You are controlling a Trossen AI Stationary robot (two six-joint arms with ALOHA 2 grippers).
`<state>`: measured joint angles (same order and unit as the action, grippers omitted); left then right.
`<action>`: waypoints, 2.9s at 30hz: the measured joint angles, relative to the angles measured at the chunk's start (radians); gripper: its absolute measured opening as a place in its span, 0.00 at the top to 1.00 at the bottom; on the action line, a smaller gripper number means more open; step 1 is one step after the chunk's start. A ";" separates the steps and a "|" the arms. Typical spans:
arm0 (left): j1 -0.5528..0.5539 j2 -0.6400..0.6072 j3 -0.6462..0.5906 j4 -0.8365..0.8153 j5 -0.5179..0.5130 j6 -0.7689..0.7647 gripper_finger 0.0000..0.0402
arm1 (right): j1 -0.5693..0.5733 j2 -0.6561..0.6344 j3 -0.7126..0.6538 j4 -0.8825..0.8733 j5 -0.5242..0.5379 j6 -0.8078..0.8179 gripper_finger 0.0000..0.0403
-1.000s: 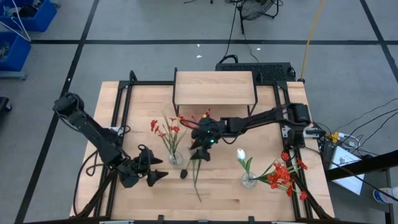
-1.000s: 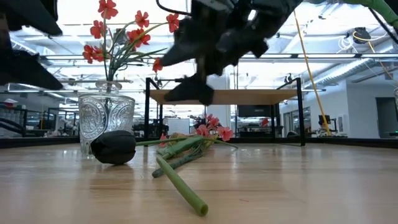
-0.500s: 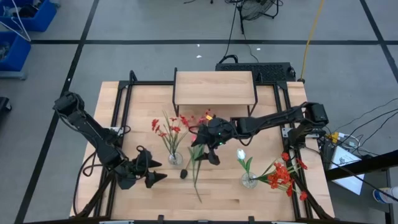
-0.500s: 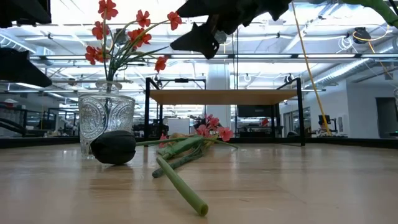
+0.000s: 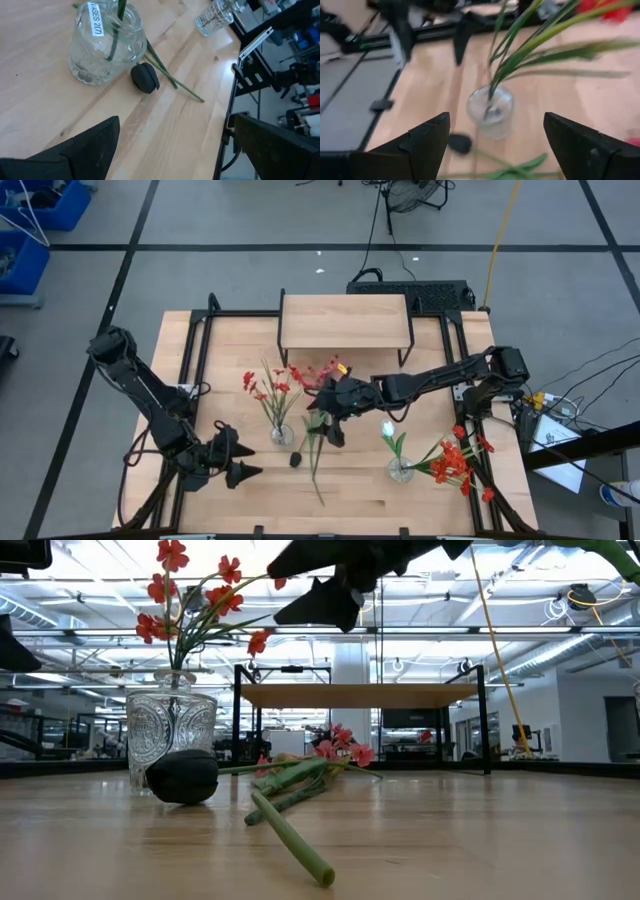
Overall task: Pick and place flowers into a vace then onto a shelf
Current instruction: Put the black flower into the left transparent vase
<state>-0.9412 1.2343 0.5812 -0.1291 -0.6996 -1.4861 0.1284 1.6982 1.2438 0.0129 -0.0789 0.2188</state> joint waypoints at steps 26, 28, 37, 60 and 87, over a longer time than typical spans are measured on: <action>0.000 0.003 0.000 0.006 -0.088 -0.086 0.01 | -0.009 0.265 0.037 0.096 -0.318 -0.325 0.22; 0.000 0.003 0.000 0.006 -0.088 -0.088 0.01 | -0.014 0.302 0.066 0.097 -0.318 -0.312 0.22; 0.000 0.003 0.000 0.028 -0.087 -0.093 0.01 | -0.015 0.362 0.109 0.080 -0.316 -0.328 0.22; 0.000 0.003 0.000 0.021 -0.086 -0.080 0.01 | -0.024 0.433 0.120 0.014 -0.219 -0.239 0.68; 0.001 0.003 0.000 0.006 -0.060 0.000 0.01 | -0.030 0.325 0.119 -0.016 -0.290 -0.088 0.96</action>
<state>-0.9405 1.2369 0.5808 -0.1232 -0.7593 -1.4862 0.0987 2.0236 1.3632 -0.0035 -0.3691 0.1309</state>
